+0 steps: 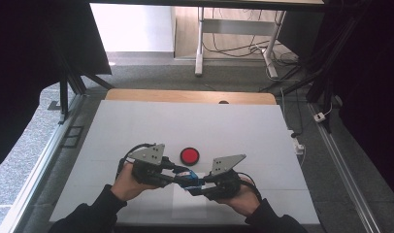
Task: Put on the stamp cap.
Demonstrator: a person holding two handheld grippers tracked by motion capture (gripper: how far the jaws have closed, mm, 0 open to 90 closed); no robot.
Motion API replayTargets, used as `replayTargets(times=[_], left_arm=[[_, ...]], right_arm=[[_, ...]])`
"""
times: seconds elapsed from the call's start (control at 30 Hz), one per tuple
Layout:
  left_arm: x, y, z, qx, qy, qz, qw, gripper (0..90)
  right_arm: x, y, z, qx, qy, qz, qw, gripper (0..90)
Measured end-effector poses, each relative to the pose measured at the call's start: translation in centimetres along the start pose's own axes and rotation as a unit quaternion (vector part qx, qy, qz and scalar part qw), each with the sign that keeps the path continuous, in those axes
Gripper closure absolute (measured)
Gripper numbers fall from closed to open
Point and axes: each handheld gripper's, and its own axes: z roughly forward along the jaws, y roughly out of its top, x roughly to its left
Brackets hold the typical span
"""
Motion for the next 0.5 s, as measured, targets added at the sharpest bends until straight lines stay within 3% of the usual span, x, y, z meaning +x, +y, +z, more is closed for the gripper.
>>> replayTargets(times=[0.27, 0.5], left_arm=[[0.01, -0.18, 0.20, 0.001, -0.014, 0.016, 0.9998, 70.5], [0.14, -0.36, 0.22, -0.007, -0.029, 0.011, 0.9995, 70.4]], right_arm=[[0.21, 0.00, 0.04, 0.001, 0.005, -0.007, 1.0000, 68.3], [0.40, 0.08, 0.08, 0.002, 0.007, -0.013, 0.9999, 68.3]])
